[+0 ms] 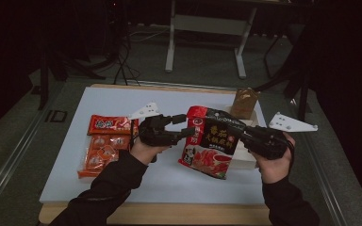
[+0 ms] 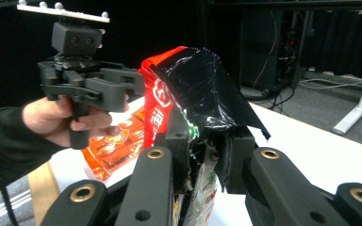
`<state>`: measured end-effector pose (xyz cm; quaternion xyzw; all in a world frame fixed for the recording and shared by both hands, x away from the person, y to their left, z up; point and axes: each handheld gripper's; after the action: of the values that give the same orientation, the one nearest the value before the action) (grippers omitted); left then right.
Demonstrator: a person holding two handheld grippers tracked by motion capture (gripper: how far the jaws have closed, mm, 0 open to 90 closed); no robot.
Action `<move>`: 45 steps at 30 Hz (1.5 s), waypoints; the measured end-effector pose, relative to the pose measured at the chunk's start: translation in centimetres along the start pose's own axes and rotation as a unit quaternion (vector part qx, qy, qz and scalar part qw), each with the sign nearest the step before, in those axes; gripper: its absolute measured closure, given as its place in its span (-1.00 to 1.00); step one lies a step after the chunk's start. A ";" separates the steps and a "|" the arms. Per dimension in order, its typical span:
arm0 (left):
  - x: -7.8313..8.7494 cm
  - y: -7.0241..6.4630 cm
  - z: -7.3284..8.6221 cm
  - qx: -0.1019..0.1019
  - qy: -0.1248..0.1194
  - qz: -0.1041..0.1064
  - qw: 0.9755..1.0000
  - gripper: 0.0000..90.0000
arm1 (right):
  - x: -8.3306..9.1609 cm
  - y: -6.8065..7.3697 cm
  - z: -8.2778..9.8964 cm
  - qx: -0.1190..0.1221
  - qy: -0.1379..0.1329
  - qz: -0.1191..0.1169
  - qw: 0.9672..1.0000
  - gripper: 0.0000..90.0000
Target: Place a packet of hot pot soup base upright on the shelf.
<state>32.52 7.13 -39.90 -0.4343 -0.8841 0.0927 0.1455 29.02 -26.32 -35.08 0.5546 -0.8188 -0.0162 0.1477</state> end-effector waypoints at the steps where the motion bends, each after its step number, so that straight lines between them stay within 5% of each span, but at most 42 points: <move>1: 0.2 0.0 0.0 -0.006 0.003 -0.001 1.000 -0.37 | 0.1 -0.1 -0.1 -0.001 0.000 0.001 1.000 0.71; 13: 2.7 -0.2 1.2 -0.032 0.050 -0.045 0.997 -0.95 | 1.5 -1.1 -1.5 0.023 -0.016 0.034 0.999 0.71; 21: 4.6 0.1 3.0 -0.042 0.064 -0.069 0.995 -0.97 | 2.1 -2.4 -2.2 0.036 -0.011 0.051 0.998 0.71; 33: 6.1 0.3 6.5 -0.066 0.087 -0.075 0.991 -0.97 | 3.4 -5.3 -3.3 0.043 -0.026 0.075 0.996 0.70; 40: 6.4 0.8 8.6 -0.041 0.104 -0.065 0.992 -0.96 | 4.6 -7.5 -3.9 0.032 -0.035 0.099 0.994 0.70; 45: 6.7 1.0 9.8 -0.043 0.100 -0.074 0.991 -0.96 | 5.0 -9.1 -3.8 0.040 -0.032 0.116 0.992 0.70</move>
<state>26.10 12.68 -48.25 -0.3806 -0.8980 -0.0003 0.2208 36.57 -33.85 -32.03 0.4609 -0.8817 0.0162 0.1000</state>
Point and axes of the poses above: each handheld gripper's, and its own axes: x roughly backward along the jaws, z roughly out of its underside, y roughly to its left, and after that the axes turned 14 degrees about -z, right-handed
